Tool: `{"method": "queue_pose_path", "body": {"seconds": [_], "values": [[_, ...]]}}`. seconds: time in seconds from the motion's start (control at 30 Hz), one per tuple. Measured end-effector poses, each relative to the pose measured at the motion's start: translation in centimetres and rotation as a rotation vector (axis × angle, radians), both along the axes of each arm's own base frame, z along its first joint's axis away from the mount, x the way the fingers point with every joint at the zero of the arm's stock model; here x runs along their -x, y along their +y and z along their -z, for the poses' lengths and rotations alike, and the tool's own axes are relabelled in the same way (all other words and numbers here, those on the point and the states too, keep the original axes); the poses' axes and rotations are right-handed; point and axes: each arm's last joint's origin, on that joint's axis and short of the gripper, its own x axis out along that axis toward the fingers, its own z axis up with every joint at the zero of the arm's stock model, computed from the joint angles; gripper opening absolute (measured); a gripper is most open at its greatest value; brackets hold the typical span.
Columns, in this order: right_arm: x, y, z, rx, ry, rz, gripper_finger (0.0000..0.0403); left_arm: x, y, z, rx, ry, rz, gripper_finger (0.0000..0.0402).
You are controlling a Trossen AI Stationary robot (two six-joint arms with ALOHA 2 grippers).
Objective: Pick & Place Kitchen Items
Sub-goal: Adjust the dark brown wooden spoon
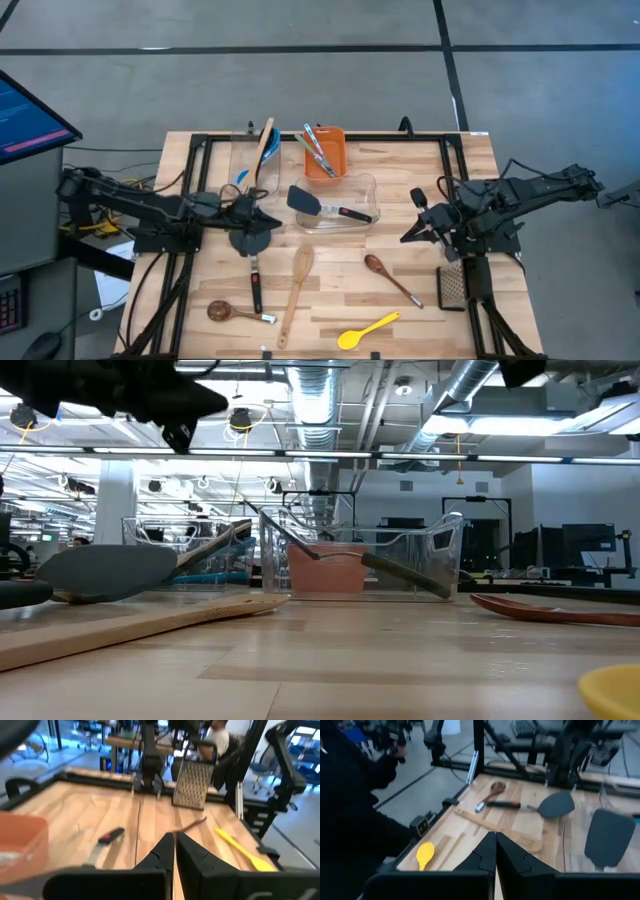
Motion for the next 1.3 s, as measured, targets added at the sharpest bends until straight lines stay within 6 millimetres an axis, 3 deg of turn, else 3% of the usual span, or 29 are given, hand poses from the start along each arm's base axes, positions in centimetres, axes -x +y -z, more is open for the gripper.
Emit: {"method": "queue_pose_path", "body": {"seconds": [0.27,0.47,1.03,1.3], "values": [[-1.1,-0.5,-0.9,-0.006,-0.113,0.13,0.0,-1.2,-1.1,1.7,-0.07,0.076,0.053,0.0002],[-3.0,-0.8,-0.3,-0.013,-0.087,0.198,0.0,-1.3,-1.8,0.7,-0.21,-0.041,0.107,0.0002],[-9.9,-1.9,3.6,-0.001,-0.023,0.302,0.0,-1.2,-2.0,-0.4,-0.164,-0.145,0.145,0.0002],[-10.9,-1.1,3.3,-0.025,-0.116,0.276,0.0,-1.2,-1.9,-0.6,-0.16,-0.175,0.139,0.0002]]}}
